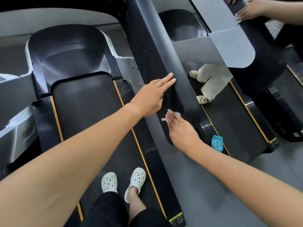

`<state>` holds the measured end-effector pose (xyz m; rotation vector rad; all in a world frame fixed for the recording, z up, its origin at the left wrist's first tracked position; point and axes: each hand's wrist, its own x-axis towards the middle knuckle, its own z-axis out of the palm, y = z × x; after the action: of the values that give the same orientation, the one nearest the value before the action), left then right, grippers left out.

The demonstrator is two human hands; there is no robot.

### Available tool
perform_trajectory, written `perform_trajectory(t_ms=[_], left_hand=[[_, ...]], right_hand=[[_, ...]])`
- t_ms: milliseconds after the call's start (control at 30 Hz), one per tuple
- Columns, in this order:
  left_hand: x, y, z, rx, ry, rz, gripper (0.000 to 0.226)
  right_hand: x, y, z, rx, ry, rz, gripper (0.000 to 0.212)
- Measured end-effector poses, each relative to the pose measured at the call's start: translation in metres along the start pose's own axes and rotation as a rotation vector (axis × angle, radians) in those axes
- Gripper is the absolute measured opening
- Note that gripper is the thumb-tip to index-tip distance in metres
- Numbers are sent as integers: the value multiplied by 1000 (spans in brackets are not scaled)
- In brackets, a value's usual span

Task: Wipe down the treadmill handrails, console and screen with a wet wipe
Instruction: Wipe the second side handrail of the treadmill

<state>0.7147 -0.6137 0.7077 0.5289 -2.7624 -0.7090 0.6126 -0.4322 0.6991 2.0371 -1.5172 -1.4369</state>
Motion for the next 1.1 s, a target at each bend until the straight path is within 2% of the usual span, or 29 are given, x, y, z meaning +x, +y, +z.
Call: perform_trajectory(t_ms=[100,200,267,433,533,633,733,900,967,1033,1100], left_hand=[[2,0,-3,15,-10,9,72],[1,-1,-2,37,-10,14,73],[1,-4,3,64,-4,25,75],[0,-7,13,137,3,55,78],[1,-7,13,127,0,52,80],[0,-3,12,118,0,42,79],[-1,3,12,104,-3,21,78],[-2,6,9,100,-10,-4,81],[-2,8,7,101,-11,-9,80],[-2,10,6,86,-5,-10,79],[-2,13,6,62,3,-30,78]], right_hand=[[4,23,-9,-13,95,192,69],[10,20,-16,32,79,299,69],[14,0,-13,18,34,258,69],[14,-45,14,3,-143,-63,60],[15,-26,8,-14,-102,-16,61],[18,6,-6,-79,11,122,73],[19,8,-7,-68,29,189,79],[8,-16,1,-8,-55,29,71],[2,-7,0,-4,9,48,68],[-4,11,-1,47,157,188,66],[-9,31,1,211,317,336,63]])
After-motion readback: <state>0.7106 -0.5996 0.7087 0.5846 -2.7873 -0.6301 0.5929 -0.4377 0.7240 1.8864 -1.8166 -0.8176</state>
